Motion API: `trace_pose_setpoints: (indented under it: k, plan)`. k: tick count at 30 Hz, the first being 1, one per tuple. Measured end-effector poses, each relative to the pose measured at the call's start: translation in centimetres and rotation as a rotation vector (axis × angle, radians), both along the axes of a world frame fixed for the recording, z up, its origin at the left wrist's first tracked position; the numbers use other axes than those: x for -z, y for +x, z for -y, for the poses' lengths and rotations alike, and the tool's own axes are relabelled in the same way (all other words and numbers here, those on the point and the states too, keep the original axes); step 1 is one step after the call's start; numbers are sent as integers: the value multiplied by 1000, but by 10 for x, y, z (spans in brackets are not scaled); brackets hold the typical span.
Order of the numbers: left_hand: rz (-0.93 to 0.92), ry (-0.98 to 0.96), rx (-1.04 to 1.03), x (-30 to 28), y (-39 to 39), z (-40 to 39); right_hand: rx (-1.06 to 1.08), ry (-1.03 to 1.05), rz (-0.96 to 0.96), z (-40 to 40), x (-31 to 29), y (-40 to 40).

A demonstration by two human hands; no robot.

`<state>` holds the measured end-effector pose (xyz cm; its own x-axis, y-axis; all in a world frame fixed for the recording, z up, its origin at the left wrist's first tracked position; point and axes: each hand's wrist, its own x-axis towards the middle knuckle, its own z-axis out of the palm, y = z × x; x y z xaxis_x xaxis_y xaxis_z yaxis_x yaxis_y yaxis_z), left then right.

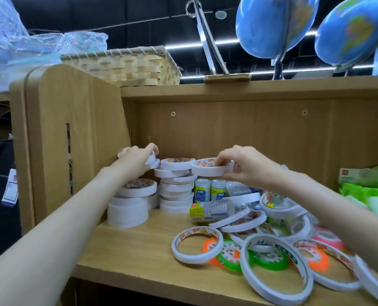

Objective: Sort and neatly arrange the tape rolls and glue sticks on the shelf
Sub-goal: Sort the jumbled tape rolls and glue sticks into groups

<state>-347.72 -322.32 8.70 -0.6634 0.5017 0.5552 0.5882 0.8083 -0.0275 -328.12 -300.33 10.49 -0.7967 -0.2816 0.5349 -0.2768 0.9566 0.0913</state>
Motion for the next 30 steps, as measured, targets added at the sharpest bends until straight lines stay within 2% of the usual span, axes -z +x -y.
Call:
trace_pose_setpoints:
  k: [4,8,11,14,17,21,24,27,30]
  plan:
    - [-23,-152,-88,-3,-16,-14,-6,-20,22,-5,-4,-1]
    - [70,58,-6,1,-6,8,-40,-116,-67,-5,-9,-17]
    - [14,211,45,14,14,30,-130,-242,-209,12,-13,-40]
    - [27,327,88,37,35,44,-165,-257,-278,42,-19,-76]
    - [92,325,129,57,46,51,-102,-184,-253,70,-23,-121]
    - [103,373,123,64,48,56,37,-38,-72,88,-17,-156]
    - [9,436,131,66,52,54,0,-70,-66,78,-17,-143]
    - [-77,498,231,71,73,42,6,-55,-14,48,-18,-102]
    - [29,452,428,78,100,23,37,-15,25,16,-15,-44]
